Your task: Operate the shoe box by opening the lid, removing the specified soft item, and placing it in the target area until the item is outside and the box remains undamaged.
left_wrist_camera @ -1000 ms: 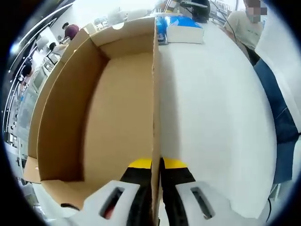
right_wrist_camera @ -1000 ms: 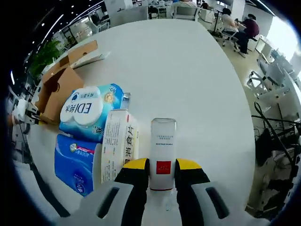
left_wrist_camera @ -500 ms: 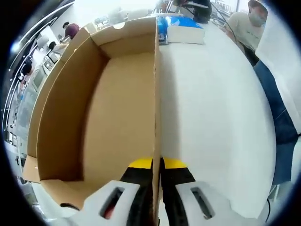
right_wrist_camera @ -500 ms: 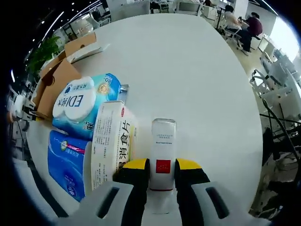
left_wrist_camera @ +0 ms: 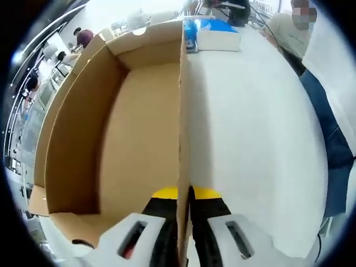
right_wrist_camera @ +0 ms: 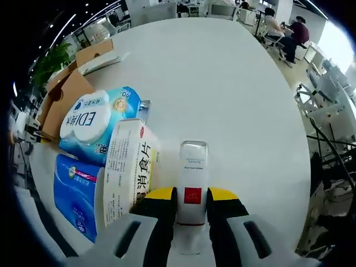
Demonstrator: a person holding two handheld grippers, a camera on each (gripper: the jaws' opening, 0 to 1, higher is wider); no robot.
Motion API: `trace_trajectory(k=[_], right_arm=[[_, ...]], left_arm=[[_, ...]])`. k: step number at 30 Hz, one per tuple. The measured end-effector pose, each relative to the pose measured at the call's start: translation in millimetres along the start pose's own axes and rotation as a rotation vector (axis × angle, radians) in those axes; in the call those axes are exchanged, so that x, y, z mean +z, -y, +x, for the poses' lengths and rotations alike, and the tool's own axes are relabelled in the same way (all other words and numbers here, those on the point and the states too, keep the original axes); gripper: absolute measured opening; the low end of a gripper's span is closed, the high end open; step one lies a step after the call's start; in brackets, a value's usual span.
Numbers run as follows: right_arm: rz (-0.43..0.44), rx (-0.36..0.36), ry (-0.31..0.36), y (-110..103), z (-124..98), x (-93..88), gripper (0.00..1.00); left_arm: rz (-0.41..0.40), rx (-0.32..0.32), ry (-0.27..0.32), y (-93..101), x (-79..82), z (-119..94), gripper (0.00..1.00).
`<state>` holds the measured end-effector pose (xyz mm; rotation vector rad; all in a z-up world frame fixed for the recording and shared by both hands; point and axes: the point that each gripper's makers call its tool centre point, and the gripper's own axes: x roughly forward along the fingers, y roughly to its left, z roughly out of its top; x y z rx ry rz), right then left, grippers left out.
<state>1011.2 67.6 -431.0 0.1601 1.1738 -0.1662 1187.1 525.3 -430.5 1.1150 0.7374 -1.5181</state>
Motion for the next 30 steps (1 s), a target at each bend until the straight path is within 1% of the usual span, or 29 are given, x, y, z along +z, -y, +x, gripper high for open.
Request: trace_trajectory(k=[1, 2, 3, 5, 6, 7, 9, 11, 13, 16, 17, 19, 21, 24, 26, 27, 28, 30], right_arm=[[0.003, -0.003, 0.004, -4.8, -5.4, -0.4, 0.26], [0.005, -0.004, 0.005, -5.1, -6.1, -0.4, 0.27], [0.002, -0.007, 0.01, 2.9, -0.3, 2.9, 0.28], [0.001, -0.016, 0.016, 4.1, -4.1, 3.2, 0.28], [0.0, -0.017, 0.017, 6.5, -3.0, 3.8, 0.28], [-0.001, -0.019, 0.024, 13.7, 1.6, 6.5, 0.29], [0.01, -0.024, 0.04, 5.8, -10.4, 7.3, 0.3], [0.03, -0.023, 0.067, 1.3, -19.7, 12.3, 0.3], [0.027, -0.031, 0.09, -3.0, -29.4, 17.2, 0.3], [0.03, -0.031, 0.11, 2.5, -27.1, 23.8, 0.3], [0.029, -0.032, 0.11, 10.3, -20.8, 25.0, 0.31], [0.032, -0.031, 0.099, 0.3, -27.3, 19.7, 0.31], [0.037, -0.038, 0.093, 7.4, -24.1, 17.2, 0.3], [0.042, -0.043, 0.1, 2.8, -35.5, 16.3, 0.3], [0.036, -0.049, 0.116, 2.3, -41.7, 20.9, 0.3], [0.034, -0.051, 0.125, 6.9, -41.0, 26.6, 0.3], [0.028, -0.051, 0.145, 5.0, -47.3, 34.2, 0.29], [0.009, -0.057, 0.168, -0.4, -58.9, 46.0, 0.3]], left_arm=[[-0.004, 0.001, -0.001, -0.1, 0.5, -0.7, 0.04], [-0.005, 0.001, -0.001, -0.1, 0.8, -0.9, 0.04], [-0.005, 0.001, -0.001, -0.2, 0.5, -0.4, 0.04], [-0.002, 0.001, -0.001, -0.7, -0.2, 0.8, 0.04], [-0.005, 0.001, -0.001, -0.2, 0.4, -0.8, 0.04], [-0.005, 0.001, -0.001, -0.2, 0.6, -1.0, 0.04], [-0.007, 0.001, -0.001, -0.1, 1.6, -1.8, 0.04], [-0.008, 0.002, -0.002, -0.6, 0.5, -1.1, 0.04], [-0.012, 0.001, -0.003, -0.6, 0.7, -0.8, 0.04], [-0.011, 0.007, -0.004, -0.1, 0.6, -0.2, 0.04], [-0.006, 0.011, -0.005, 0.0, 0.6, -0.4, 0.04], [-0.008, 0.012, -0.003, 0.1, 1.1, -1.3, 0.04], [-0.002, 0.015, -0.004, -0.2, 0.3, -0.3, 0.04], [-0.003, 0.016, -0.004, -0.4, 0.6, -0.3, 0.04], [-0.004, 0.012, -0.002, -0.2, 1.4, -1.4, 0.04], [-0.004, 0.009, -0.002, -0.1, 1.6, -1.6, 0.04], [-0.002, 0.006, -0.001, -3.2, -2.9, 3.5, 0.04], [-0.004, 0.004, 0.0, -2.1, -1.5, 1.8, 0.04]])
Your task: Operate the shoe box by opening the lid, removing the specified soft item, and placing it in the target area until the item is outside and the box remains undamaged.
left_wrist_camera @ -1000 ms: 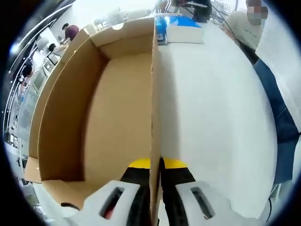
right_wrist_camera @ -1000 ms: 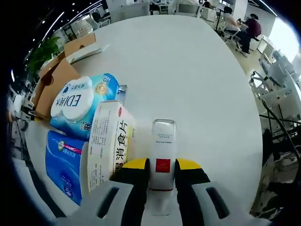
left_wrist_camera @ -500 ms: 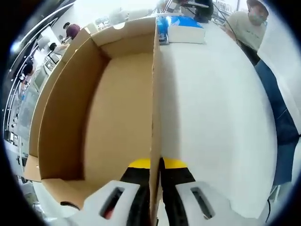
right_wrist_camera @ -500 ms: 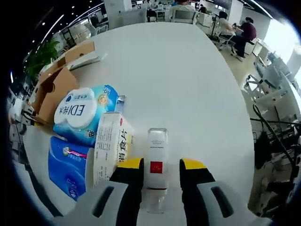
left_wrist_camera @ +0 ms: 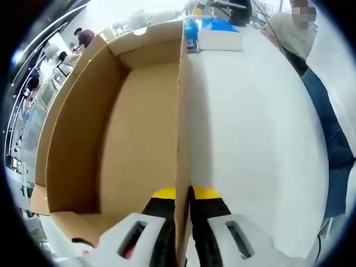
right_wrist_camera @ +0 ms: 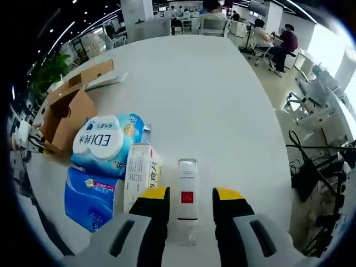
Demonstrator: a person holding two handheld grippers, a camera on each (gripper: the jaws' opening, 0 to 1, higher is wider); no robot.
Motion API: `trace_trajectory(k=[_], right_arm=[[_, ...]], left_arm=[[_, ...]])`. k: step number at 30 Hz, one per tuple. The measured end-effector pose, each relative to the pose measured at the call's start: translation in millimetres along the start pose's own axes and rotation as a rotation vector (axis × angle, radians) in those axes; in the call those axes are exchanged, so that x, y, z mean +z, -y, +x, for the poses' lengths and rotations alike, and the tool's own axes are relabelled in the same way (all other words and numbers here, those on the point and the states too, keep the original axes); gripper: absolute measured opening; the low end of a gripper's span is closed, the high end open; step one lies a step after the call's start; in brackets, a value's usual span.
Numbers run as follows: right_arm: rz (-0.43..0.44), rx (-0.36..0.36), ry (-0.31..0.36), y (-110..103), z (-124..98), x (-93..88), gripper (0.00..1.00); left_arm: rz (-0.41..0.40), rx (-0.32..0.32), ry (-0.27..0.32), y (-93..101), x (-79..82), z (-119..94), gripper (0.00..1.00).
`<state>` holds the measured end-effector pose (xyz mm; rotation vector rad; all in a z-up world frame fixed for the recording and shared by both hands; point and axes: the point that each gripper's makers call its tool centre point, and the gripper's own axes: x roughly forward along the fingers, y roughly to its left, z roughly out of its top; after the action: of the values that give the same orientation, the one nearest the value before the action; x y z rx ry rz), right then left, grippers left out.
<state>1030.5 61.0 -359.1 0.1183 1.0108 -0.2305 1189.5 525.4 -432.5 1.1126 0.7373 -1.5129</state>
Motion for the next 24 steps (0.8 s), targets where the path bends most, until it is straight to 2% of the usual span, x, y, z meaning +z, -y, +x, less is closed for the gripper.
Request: trace_trajectory(k=[2, 3, 4, 5, 6, 7, 10, 13, 17, 24], right_arm=[[-0.032, -0.001, 0.041, -0.3, -5.8, 22.8, 0.3], [-0.049, 0.0, 0.059, -8.6, -14.4, 32.1, 0.3], [-0.087, 0.001, 0.086, -12.7, -18.6, 52.6, 0.31], [-0.108, 0.008, 0.099, -16.8, -21.1, 63.5, 0.32], [-0.129, 0.016, 0.112, -26.6, -27.2, 73.5, 0.33], [-0.174, 0.034, 0.134, -45.3, -38.3, 89.9, 0.33], [-0.263, 0.079, 0.175, -72.9, -44.4, 127.8, 0.35], [-0.369, 0.125, 0.208, -114.1, -49.9, 166.5, 0.37], [-0.486, 0.159, 0.218, -156.7, -48.6, 198.9, 0.41], [-0.665, 0.212, 0.178, -214.7, -37.0, 231.8, 0.44]], left_arm=[[-0.002, -0.002, -0.001, 0.4, 0.6, -0.9, 0.04], [-0.004, -0.004, 0.0, 0.3, 0.5, -0.9, 0.04], [-0.003, -0.005, 0.001, 1.0, 1.3, -1.9, 0.04], [-0.001, -0.007, 0.003, 0.7, 0.7, -1.0, 0.04], [-0.002, -0.009, 0.003, 0.1, -0.4, 0.3, 0.04], [-0.003, -0.013, 0.003, 0.7, 0.8, -0.4, 0.04], [-0.001, -0.019, 0.005, 0.1, -0.2, 1.5, 0.04], [0.005, -0.022, 0.008, 2.4, 0.6, -0.2, 0.04], [0.019, -0.026, 0.014, 3.8, 2.4, -2.8, 0.04], [0.022, -0.031, 0.017, 4.3, 2.2, -1.2, 0.04]])
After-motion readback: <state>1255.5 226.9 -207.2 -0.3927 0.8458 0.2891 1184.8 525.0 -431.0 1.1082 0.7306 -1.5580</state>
